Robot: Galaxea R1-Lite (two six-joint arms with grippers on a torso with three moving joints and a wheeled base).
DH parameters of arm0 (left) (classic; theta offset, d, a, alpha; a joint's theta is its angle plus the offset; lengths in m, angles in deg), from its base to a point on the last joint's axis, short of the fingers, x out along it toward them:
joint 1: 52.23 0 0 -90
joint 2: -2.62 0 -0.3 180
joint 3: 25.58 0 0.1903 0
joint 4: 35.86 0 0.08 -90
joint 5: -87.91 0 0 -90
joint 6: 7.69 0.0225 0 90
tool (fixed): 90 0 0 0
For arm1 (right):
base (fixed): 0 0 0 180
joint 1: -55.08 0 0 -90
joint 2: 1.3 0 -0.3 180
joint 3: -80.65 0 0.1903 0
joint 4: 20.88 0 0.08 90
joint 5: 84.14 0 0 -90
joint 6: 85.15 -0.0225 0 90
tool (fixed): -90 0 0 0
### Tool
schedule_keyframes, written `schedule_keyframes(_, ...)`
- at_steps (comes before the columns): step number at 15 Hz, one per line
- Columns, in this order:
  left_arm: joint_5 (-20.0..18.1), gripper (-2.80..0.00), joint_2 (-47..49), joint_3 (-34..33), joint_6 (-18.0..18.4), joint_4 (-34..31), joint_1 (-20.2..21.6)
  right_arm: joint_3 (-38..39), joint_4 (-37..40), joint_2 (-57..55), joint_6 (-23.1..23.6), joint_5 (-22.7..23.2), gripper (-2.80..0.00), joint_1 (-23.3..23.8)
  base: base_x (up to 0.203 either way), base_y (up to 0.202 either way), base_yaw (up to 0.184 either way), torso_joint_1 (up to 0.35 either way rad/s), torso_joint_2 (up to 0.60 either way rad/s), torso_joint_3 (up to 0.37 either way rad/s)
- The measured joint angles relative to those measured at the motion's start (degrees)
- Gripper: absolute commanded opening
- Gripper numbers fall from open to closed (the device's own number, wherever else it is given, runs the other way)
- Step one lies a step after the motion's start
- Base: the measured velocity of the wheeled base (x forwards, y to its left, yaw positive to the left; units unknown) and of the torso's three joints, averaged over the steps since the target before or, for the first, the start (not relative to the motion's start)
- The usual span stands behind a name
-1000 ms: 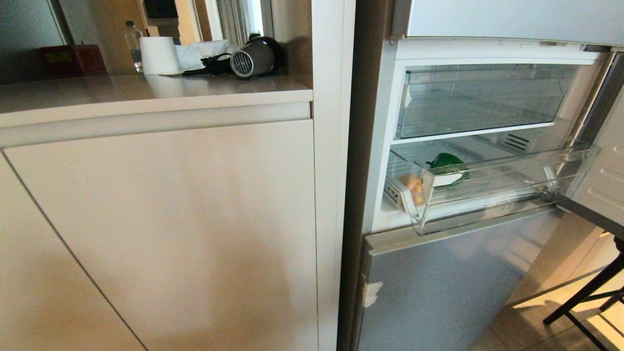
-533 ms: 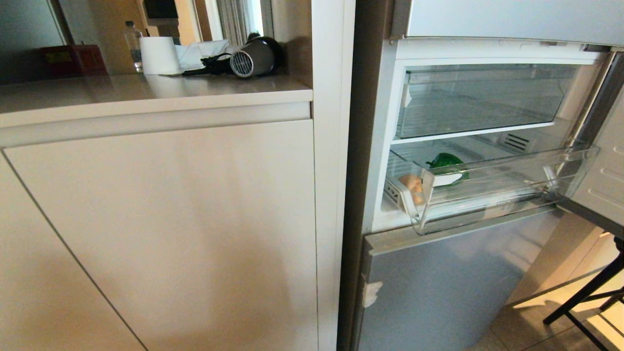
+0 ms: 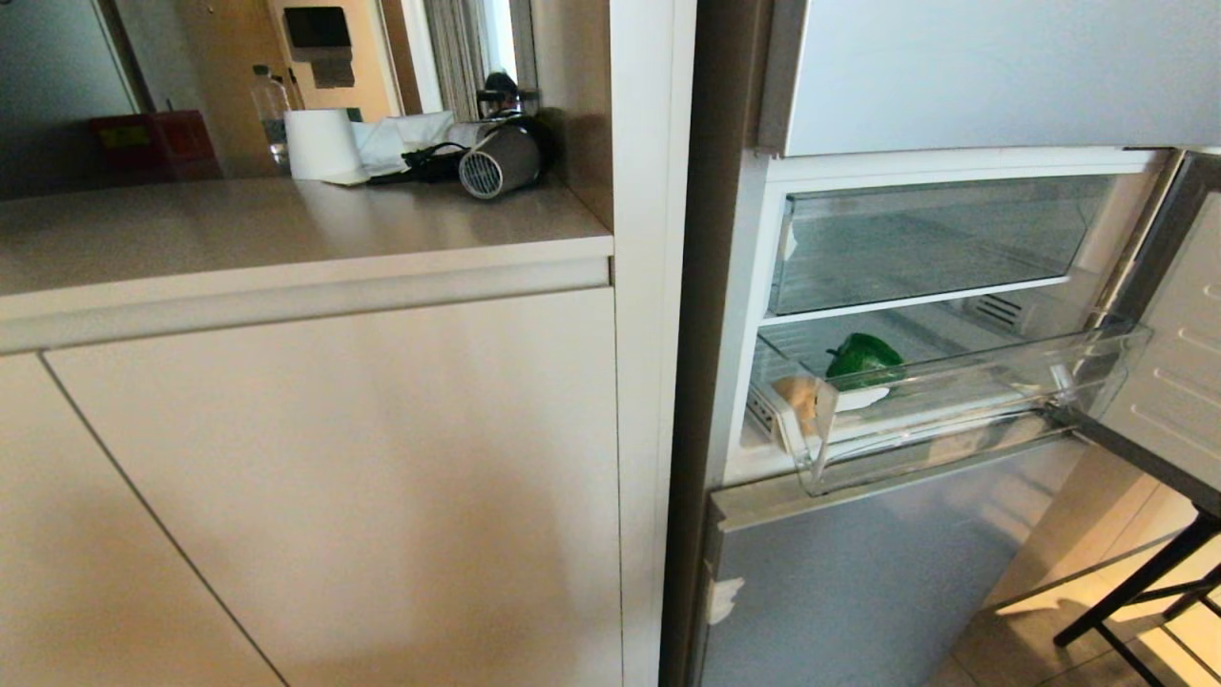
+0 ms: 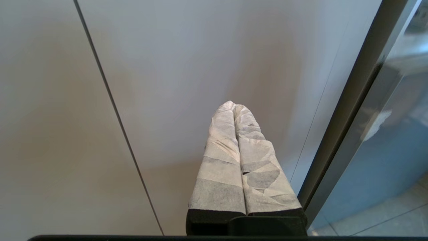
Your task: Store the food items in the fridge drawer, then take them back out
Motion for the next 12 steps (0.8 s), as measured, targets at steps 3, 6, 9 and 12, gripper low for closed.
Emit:
schedule_keyframes(3,0.0,-2.80,0.0,0.0,0.0,0.0,0.0,0.0,0.0,0.0,-0.2,-0.1,-2.80,0.0,0.000,0.000,0.000,0.199,-0.55,-0.353)
schedule_keyframes(6,0.0,-2.80,0.0,0.0,0.0,0.0,0.0,0.0,0.0,0.0,-0.2,-0.2,-2.80,0.0,0.000,0.000,0.000,0.234,-0.59,-0.361)
schedule_keyframes(9,0.0,-2.80,0.0,0.0,0.0,0.0,0.0,0.0,0.0,0.0,-0.3,-0.2,-2.80,0.0,0.000,0.000,0.000,0.227,-0.56,-0.337)
schedule_keyframes(12,0.0,-2.80,0.0,0.0,0.0,0.0,0.0,0.0,0.0,0.0,-0.2,-0.2,-2.80,0.0,0.000,0.000,0.000,0.158,-0.38,-0.228)
